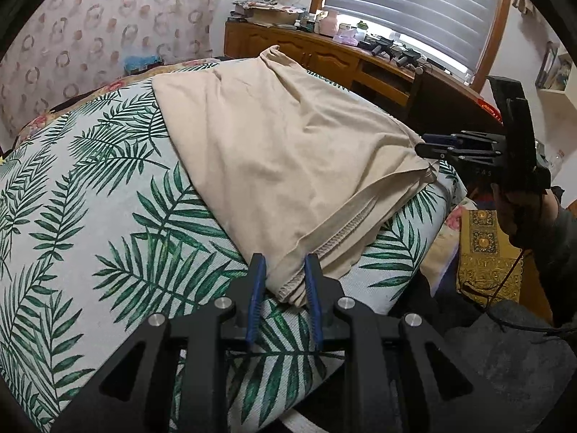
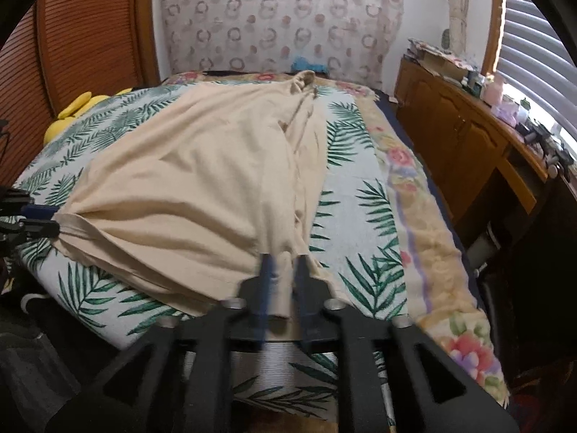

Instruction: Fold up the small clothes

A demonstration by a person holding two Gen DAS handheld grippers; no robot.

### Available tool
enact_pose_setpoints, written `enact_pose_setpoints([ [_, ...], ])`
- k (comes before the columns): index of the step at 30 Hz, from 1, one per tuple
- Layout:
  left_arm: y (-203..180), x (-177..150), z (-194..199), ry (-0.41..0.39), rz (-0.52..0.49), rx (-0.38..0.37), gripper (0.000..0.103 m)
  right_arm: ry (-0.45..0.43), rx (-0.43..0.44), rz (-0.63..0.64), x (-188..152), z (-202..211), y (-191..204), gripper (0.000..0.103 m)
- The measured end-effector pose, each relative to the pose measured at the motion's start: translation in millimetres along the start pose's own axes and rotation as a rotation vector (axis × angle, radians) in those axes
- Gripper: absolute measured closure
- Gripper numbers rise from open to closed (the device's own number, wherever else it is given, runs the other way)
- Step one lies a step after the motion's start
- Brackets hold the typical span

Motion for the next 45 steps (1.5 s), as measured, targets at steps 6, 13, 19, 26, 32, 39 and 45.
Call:
enact_pose_setpoints([
  [6, 1.5, -0.8, -0.3, 0.005, 0.011, -0.005, 0.082, 0.016, 0.042, -0.052, -2.9, -3.0, -6.0, 0.054],
  [13, 1.8, -0.8, -0.7, 0.008, 0.012, -0.005, 0.081, 0.043, 0.064, -0.039, -6.9, -10.4, 0.6, 0.047],
  [19, 1.9, -0.9, -0.8, 0.007, 0.013, -0.006, 0.081, 0.029, 0.037, -0.034, -1.0, -14.3, -5.0, 0.04],
  [26, 1.4, -1.1, -1.2, 0.007, 0.013, -0.005, 0.081, 0.031, 0.061, -0.058, -3.5, -16.1, -8.9, 0.039],
  [32, 0.3, 0.0, -1.3, 0.003, 0.006, -0.013, 0.089, 0.038, 0.151, -0.024, -4.1, -11.5, 2.8, 0.078],
  [39, -0.4, 19.8, 15.6, -0.066, -0.004, 0.015, 0.095, 0.007, 0.21, -0.017, 1.9, -5.9, 11.9, 0.096],
  [45, 14.1, 65.1, 22.9, -0.132, -0.022, 0.034, 0.095, -0.122, 0.247, -0.056, 32.7, 16.9, 4.6, 0.097],
])
Point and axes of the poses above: each gripper's, at about its wrist camera, not at the fingertips, and z roughly against the way its jaws point, y to its left, x to its top, the point moved 5 cm from there along -z, roughly the way its jaws point, and after that the axes turned 4 degrees about x, right-handed, at the moved point
